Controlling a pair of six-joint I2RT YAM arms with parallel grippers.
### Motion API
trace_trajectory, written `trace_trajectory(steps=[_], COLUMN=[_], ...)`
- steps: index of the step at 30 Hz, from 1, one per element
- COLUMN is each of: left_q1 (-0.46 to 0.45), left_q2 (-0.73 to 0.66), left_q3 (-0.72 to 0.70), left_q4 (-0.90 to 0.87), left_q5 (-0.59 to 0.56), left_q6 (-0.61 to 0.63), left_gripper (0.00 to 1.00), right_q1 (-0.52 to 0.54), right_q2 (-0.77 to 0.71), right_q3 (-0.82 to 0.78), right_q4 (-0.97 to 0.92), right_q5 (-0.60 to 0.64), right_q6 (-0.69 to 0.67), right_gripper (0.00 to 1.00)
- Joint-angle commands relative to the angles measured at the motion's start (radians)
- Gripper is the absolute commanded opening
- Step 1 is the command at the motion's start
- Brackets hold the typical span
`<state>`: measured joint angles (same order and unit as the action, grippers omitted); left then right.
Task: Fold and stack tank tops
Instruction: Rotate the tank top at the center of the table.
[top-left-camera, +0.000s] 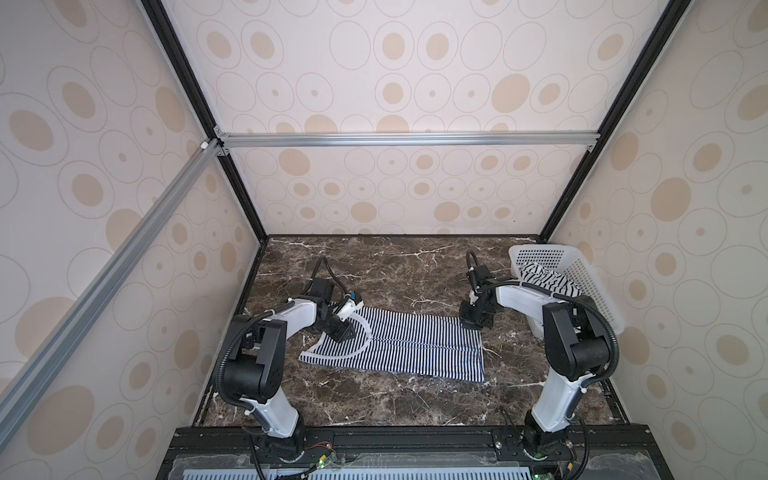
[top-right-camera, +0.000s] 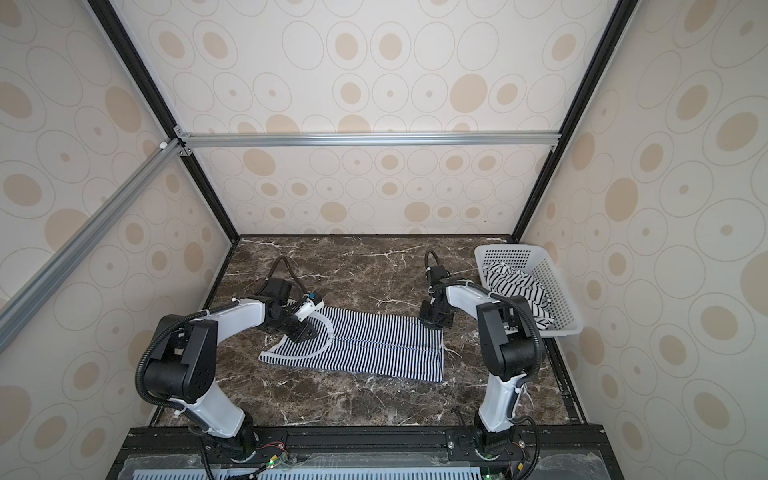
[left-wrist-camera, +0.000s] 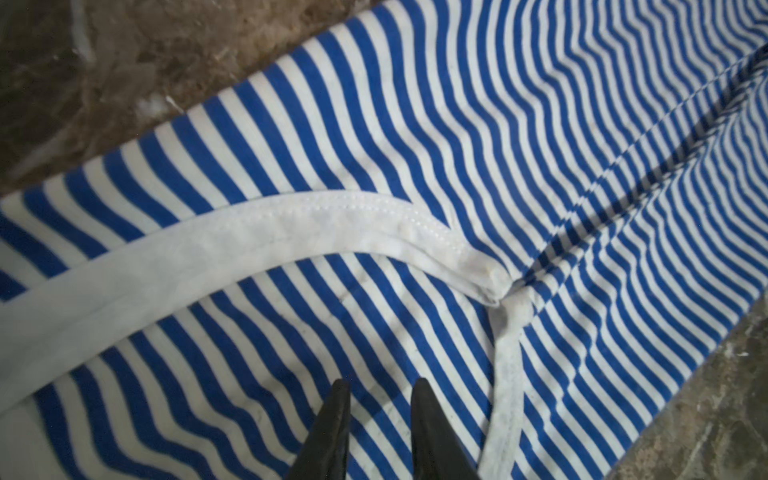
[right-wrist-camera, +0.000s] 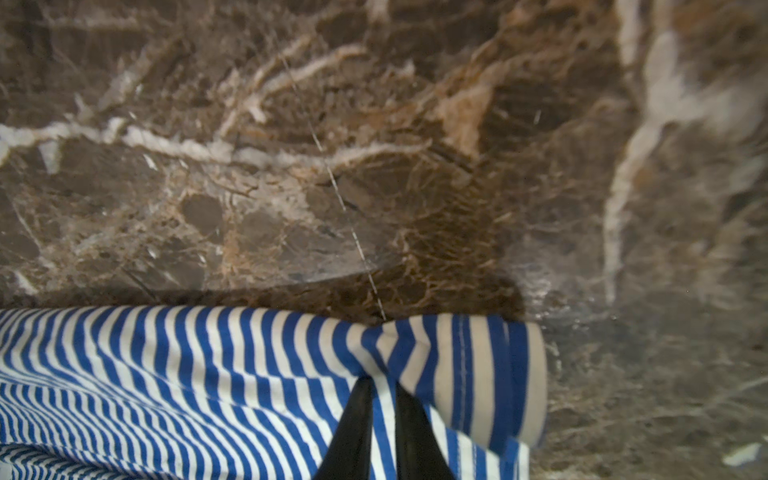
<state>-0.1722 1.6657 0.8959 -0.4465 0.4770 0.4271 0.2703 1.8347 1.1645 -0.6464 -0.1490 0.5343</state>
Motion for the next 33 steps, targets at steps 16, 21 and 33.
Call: trace_trajectory(steps=[16, 21, 33], left_q1=[-0.02, -0.028, -0.125], left_q2=[0.263, 0.44, 0.905], left_q3=[0.325, 0.574, 1.358], left_q4=[-0.062, -0.128, -0.395], left_q5=[-0.304, -0.327, -0.361], left_q6=[0.012, 0.004, -0.005], left_gripper=[0.23, 0.23, 0.23], right_q1=[0.002, 0.004, 0.192], right_q2=[-0.107, -0.15, -0.237], right_q3=[-0.17, -0.234, -0.342], right_q4=[-0.008, 0.007, 0.014], right_q5=[0.052, 0.04, 0.038], right_q6=[0.006, 0.026, 0.132], right_gripper=[0.15, 0.15, 0.14])
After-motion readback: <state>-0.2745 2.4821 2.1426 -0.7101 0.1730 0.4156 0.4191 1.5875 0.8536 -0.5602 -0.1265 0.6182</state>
